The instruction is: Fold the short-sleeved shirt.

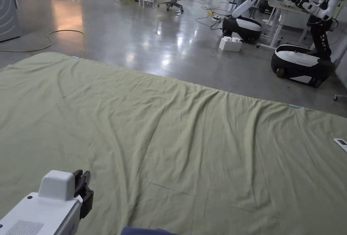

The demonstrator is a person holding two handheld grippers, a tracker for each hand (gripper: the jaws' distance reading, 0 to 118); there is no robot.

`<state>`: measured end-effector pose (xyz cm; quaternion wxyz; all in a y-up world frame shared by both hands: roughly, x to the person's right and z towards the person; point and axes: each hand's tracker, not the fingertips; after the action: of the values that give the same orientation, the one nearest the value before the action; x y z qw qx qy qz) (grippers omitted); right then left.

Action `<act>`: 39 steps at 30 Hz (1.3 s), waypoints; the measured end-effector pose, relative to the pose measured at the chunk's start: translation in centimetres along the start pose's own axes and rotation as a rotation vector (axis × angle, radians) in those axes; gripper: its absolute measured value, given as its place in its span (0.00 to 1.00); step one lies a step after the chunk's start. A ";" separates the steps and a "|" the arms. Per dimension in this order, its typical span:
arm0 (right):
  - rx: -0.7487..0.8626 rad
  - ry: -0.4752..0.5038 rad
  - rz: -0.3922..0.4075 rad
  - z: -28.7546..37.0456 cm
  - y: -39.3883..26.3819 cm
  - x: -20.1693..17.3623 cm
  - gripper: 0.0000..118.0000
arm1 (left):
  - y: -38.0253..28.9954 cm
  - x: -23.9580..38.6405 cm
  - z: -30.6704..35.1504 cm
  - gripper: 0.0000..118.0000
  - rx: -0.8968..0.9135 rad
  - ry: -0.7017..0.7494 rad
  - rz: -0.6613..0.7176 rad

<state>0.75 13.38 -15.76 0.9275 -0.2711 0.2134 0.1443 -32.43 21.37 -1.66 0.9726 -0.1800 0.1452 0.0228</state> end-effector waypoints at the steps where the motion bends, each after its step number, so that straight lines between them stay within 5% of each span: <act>1: -0.029 -0.012 -0.002 -0.7 -0.5 0.0 0.01 | -0.4 -0.1 0.0 0.10 -0.012 -0.006 0.003; 8: -0.069 -0.058 -0.055 -2.1 -2.2 1.1 0.01 | -2.6 -1.2 -2.2 0.12 -0.296 -0.209 0.100; 9: -0.070 -0.061 -0.057 -2.2 -2.4 1.3 0.01 | -3.2 -1.6 -3.1 0.17 -0.350 -0.268 0.141; 12: -0.073 -0.074 -0.041 -2.2 -2.6 1.3 0.01 | -4.8 -1.9 -5.2 0.60 -0.483 -0.399 0.233; 14: -0.066 -0.078 -0.023 -2.2 -2.8 1.1 0.01 | -6.2 -2.0 -6.4 0.71 -0.536 -0.465 0.297; 30: -0.067 -0.084 -0.040 -2.3 -3.0 1.3 0.01 | -15.3 0.8 -15.1 0.66 -0.765 -0.843 0.669; 33: -0.069 -0.083 -0.042 -2.3 -3.0 1.3 0.01 | -15.7 0.5 -15.0 0.48 -0.777 -0.824 0.678; 39: -0.069 -0.086 -0.033 -2.4 -3.0 1.2 0.01 | -16.6 0.6 -15.1 0.27 -0.778 -0.864 0.724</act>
<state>2.18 9.76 -16.81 0.9282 -0.2997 0.1635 0.1476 -34.36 0.46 -9.58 0.7391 -0.4311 -0.2238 0.4668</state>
